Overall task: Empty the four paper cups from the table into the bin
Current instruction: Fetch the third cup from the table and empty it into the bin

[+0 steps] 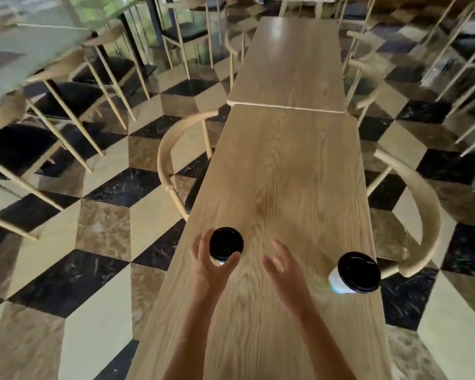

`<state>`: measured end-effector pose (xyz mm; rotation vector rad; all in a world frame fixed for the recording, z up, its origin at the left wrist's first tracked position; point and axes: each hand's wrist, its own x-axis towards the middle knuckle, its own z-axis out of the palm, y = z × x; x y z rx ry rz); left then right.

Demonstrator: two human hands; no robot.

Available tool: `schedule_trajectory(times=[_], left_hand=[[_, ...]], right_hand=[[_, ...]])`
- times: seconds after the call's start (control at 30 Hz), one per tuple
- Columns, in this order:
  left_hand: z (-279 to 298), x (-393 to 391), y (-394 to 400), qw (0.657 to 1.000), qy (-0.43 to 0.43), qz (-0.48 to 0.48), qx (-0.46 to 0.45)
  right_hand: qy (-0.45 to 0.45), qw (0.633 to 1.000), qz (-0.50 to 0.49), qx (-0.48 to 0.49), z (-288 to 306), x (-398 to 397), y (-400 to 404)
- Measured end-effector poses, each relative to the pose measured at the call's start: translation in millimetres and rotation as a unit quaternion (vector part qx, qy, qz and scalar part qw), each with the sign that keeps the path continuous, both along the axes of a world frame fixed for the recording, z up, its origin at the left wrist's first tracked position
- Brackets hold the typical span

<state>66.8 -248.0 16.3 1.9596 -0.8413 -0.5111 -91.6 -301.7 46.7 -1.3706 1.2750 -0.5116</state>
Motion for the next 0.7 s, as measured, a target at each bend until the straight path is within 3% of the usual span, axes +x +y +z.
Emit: schedule_trajectory(times=[0.13, 0.4, 0.7], left_hand=[[-16, 3, -23, 0.997, 0.060, -0.034, 0.040], [-36, 4, -34, 0.997, 0.071, 0.008, 0.038], [11, -4, -11, 0.973, 0.223, 0.018, -0.054]], right_hand=[[0.037, 0.999, 0.004, -0.006, -11, 8, -4], [0.030, 0.999, -0.024, 0.011, -19, 10, -1], [0.025, 0.998, -0.063, -0.005, -8, -3, 8]])
